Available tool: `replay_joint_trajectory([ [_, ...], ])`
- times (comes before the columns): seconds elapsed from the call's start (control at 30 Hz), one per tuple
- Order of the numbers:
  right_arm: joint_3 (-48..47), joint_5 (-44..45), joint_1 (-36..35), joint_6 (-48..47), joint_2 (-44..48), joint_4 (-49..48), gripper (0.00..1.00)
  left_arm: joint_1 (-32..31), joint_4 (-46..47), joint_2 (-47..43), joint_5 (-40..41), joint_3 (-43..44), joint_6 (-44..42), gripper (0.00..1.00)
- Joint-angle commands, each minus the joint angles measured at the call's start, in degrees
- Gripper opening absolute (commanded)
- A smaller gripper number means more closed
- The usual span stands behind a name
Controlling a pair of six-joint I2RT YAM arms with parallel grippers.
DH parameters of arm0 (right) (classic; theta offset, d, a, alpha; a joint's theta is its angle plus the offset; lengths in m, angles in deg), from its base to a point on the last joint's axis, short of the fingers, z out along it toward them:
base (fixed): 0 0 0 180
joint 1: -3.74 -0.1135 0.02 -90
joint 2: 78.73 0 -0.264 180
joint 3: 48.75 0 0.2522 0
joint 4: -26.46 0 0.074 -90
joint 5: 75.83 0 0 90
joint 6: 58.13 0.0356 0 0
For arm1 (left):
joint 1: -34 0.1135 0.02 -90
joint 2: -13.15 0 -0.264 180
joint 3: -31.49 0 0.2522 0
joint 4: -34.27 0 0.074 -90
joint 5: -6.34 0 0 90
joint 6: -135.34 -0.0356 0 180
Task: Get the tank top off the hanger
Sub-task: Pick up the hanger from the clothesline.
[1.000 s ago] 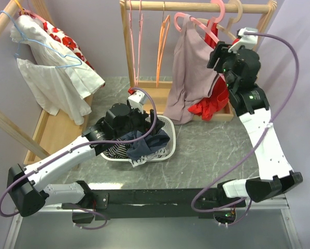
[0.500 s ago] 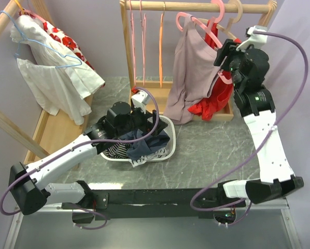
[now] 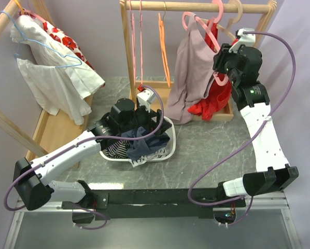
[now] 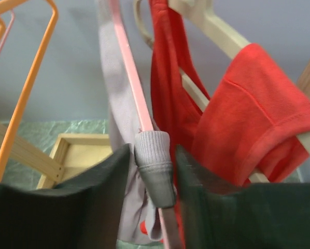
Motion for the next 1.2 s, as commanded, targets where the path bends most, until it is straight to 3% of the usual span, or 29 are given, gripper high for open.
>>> replay_joint_trajectory([
  [0.0,0.4,-5.2,0.6,-0.2,-0.2,-1.2,0.4,0.0,1.6,-0.3,-1.0,1.9,-1.3,0.99],
  [0.03,0.2,-5.9,0.7,-0.1,-0.6,-1.4,0.39,0.0,1.6,-0.3,-0.9,1.8,-1.3,1.0],
  [0.13,-1.6,-8.4,0.8,0.0,-2.3,-1.2,0.49,0.0,1.4,-0.3,-0.7,1.9,-1.3,0.99],
  [0.23,-4.8,-9.6,0.9,0.2,-5.1,0.2,0.47,0.0,1.0,-0.1,-0.7,2.2,-1.5,1.0],
  [0.3,-7.4,-10.1,0.9,1.0,-7.1,1.3,0.33,0.0,1.0,-0.2,-0.6,2.2,-1.6,1.0],
  [0.33,-8.0,-10.2,0.9,1.1,-7.4,1.9,0.19,0.1,0.8,-0.2,-0.5,2.3,-1.6,0.99],
  [0.37,-8.0,-10.5,0.9,1.2,-7.5,1.9,0.11,0.0,0.6,-0.3,-0.1,2.4,-1.6,1.0],
  [0.43,-6.2,-11.1,0.9,1.4,-5.2,-0.7,0.0,0.0,0.6,-0.4,0.0,2.1,-1.6,0.99],
  [0.87,-1.6,-14.2,0.8,3.5,8.5,-3.0,0.0,0.0,0.6,0.7,0.1,3.1,-1.5,0.99],
  [1.03,-6.8,-14.9,0.8,4.2,8.8,5.1,0.0,0.0,-0.2,1.1,1.2,3.6,-0.9,0.99],
  [1.17,-2.2,-13.6,0.5,4.6,12.7,9.8,0.0,0.0,-0.1,0.7,1.4,3.8,-0.6,0.99],
])
